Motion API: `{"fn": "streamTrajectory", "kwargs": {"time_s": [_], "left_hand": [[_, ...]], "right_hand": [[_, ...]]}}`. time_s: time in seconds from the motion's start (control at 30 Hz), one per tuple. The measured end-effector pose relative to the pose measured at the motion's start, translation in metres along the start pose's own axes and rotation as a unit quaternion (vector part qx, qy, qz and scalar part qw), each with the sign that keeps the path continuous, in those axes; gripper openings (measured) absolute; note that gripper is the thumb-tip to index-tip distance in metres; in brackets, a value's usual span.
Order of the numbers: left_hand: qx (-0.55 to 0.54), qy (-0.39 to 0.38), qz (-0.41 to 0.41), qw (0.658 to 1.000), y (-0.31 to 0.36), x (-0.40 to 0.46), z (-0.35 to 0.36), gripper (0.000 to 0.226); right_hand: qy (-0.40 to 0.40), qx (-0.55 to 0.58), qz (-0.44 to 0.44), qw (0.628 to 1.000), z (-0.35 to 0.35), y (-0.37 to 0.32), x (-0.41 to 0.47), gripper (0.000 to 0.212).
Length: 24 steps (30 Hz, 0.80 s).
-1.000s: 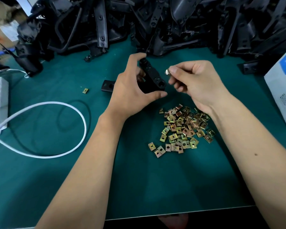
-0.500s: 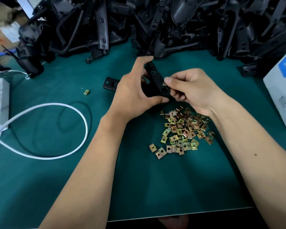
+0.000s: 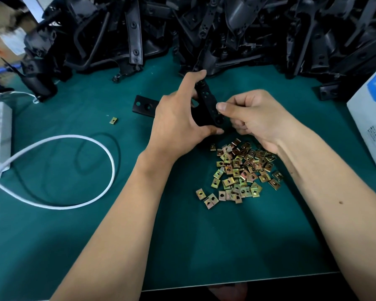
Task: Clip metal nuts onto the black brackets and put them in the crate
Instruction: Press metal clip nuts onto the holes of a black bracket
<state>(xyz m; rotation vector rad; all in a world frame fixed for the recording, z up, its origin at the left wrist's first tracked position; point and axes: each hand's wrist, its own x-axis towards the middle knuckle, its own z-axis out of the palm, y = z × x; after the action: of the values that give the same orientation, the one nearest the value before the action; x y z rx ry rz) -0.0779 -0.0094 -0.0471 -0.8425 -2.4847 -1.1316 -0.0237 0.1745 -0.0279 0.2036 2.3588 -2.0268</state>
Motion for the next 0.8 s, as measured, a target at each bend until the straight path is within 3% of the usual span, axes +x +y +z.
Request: {"fn": "streamTrajectory", "kwargs": {"time_s": [0.13, 0.33, 0.5, 0.8], "left_hand": [[-0.023, -0.011, -0.010, 1.000, -0.001, 0.001, 0.002, 0.111], [-0.019, -0.015, -0.015, 1.000, -0.003, 0.000, 0.001, 0.111], [-0.016, -0.020, -0.014, 1.000, -0.004, 0.001, 0.001, 0.111], [-0.014, -0.006, -0.027, 1.000, -0.007, 0.001, 0.003, 0.112]], "right_hand": [[0.008, 0.024, 0.004, 1.000, -0.002, -0.001, 0.000, 0.020], [-0.006, 0.093, 0.067, 0.993, -0.014, -0.002, 0.002, 0.030], [-0.004, 0.035, 0.033, 0.999, -0.013, 0.000, 0.002, 0.015], [0.038, -0.030, -0.048, 0.998, -0.001, 0.007, 0.006, 0.020]]}}
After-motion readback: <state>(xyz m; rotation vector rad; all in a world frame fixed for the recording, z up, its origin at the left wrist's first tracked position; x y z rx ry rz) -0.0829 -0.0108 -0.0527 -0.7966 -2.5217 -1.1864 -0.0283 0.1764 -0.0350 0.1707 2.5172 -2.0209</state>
